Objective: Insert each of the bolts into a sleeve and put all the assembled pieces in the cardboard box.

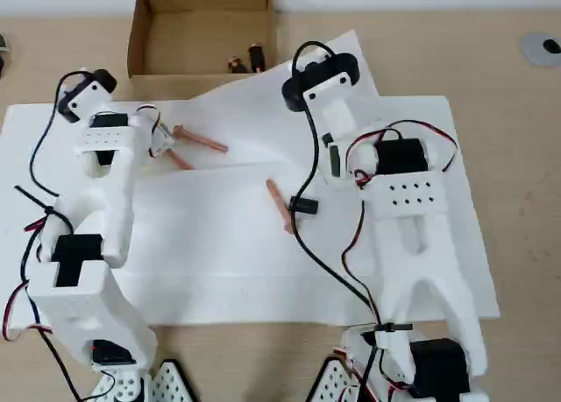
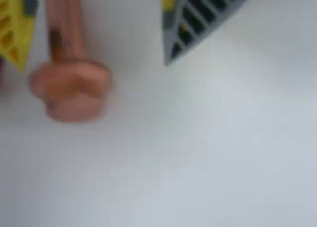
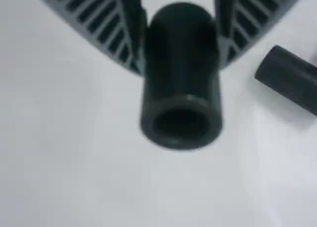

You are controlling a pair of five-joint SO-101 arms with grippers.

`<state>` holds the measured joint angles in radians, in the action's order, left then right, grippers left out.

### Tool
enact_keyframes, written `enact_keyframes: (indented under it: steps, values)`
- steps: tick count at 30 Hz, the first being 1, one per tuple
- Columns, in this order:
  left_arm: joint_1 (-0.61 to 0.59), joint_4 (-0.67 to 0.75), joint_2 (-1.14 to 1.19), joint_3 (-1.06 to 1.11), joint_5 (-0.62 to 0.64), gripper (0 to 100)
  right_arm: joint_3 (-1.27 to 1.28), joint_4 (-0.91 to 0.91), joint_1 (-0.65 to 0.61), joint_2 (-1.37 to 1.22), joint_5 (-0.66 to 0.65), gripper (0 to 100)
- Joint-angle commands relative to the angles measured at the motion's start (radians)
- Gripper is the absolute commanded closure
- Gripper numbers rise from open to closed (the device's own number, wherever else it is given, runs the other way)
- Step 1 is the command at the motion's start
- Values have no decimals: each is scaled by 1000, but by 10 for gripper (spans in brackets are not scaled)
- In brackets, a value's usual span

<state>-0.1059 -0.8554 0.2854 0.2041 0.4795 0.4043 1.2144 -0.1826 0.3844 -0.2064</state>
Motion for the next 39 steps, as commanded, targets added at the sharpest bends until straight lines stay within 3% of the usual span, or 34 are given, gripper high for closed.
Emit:
enact_keyframes:
  steps: [1, 7, 12, 22, 29, 39]
  values:
    - [35, -2, 25, -14, -9, 805, -4, -9, -10, 10, -11, 988]
    - [37, -123, 65, -117, -9, 807, 12, -11, -10, 12, -11, 988]
    - [31, -181, 105, -170, -9, 902, 12, -9, -10, 12, -11, 988]
    - [29, -247, 110, -209, -28, 963, 12, -9, -8, 12, -11, 988]
    - [31, -365, 107, -387, -84, 991, 12, -9, -8, 13, -9, 988]
    - [40, -517, -174, -586, -226, 991, 10, -9, -8, 269, -8, 988]
